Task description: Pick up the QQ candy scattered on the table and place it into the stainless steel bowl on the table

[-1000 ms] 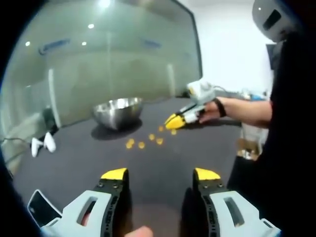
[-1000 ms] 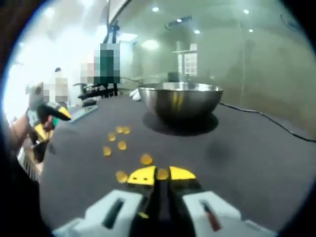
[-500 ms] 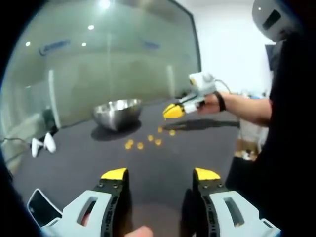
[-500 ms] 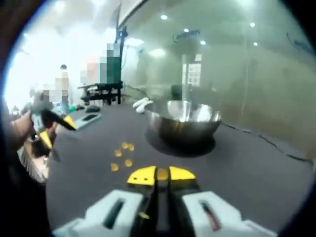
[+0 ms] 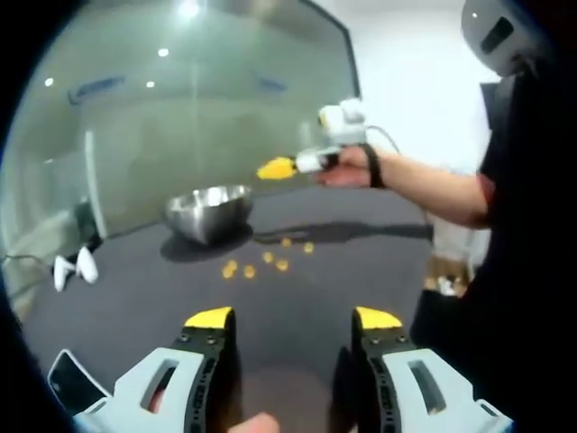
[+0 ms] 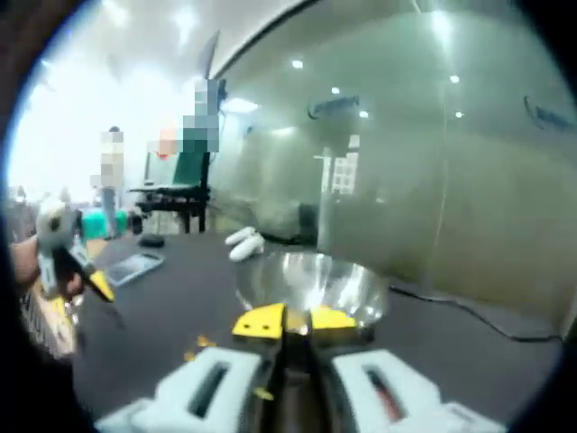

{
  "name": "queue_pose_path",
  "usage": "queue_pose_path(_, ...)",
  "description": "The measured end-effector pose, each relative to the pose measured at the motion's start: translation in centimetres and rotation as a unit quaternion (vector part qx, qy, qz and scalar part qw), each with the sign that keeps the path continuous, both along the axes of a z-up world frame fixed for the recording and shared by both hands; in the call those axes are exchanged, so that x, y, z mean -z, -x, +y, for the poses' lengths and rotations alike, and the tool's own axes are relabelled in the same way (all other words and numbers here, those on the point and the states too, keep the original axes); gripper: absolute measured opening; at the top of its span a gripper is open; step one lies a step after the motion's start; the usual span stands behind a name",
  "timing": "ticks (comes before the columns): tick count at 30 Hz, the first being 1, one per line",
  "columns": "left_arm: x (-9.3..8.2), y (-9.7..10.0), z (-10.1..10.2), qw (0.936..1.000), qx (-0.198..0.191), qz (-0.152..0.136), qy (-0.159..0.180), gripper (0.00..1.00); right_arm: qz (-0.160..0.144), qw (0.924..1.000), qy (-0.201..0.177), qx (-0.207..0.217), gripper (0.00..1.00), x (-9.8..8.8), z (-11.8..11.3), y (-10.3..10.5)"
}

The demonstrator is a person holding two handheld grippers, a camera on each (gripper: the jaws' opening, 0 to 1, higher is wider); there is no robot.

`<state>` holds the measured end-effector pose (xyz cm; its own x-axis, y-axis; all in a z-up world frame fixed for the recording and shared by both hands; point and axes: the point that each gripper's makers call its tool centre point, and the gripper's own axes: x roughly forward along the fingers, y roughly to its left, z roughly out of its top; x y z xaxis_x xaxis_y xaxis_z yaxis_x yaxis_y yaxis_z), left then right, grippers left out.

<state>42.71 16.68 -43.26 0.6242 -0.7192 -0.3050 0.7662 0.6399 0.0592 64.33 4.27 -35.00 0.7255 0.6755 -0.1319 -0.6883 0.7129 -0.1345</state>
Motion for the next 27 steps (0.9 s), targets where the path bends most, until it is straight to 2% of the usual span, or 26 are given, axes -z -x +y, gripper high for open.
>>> queue_pose_path(4,0.3,0.2,0.2,1.0000,-0.002,0.002,-0.006,0.53,-0.001,1.0000,0.002,0.004,0.09,-0.6,1.0,-2.5)
queue_pose_path(9,0.3,0.5,0.8,0.9999,-0.011,0.005,0.000,0.53,0.002,0.9999,0.008,0.006,0.09,-0.5,2.2,-4.0)
queue_pose_path(12,0.3,0.6,1.0,0.9999,-0.013,0.005,0.000,0.53,-0.005,0.9999,0.016,0.000,0.09,-0.4,2.8,-4.3)
queue_pose_path(14,0.4,0.6,1.0,0.9999,-0.013,0.006,-0.001,0.53,-0.026,0.9991,0.033,-0.007,0.09,-0.6,3.2,-4.4)
queue_pose_path(16,0.4,0.6,1.1,0.9999,-0.013,0.006,-0.003,0.53,-0.027,0.9990,0.034,-0.008,0.10,-0.5,3.4,-4.3)
queue_pose_path(18,0.5,0.5,1.1,0.9999,-0.013,0.007,-0.002,0.53,-0.012,0.9997,0.021,-0.006,0.19,-0.3,3.4,-4.4)
queue_pose_path(20,0.6,0.5,1.1,0.9999,-0.011,0.007,-0.005,0.53,-0.017,0.9996,0.024,0.003,0.28,-0.4,2.9,-4.6)
queue_pose_path(27,0.3,0.4,0.7,1.0000,-0.002,0.005,-0.004,0.52,-0.014,0.9997,0.019,0.005,0.24,-0.4,2.3,-4.5)
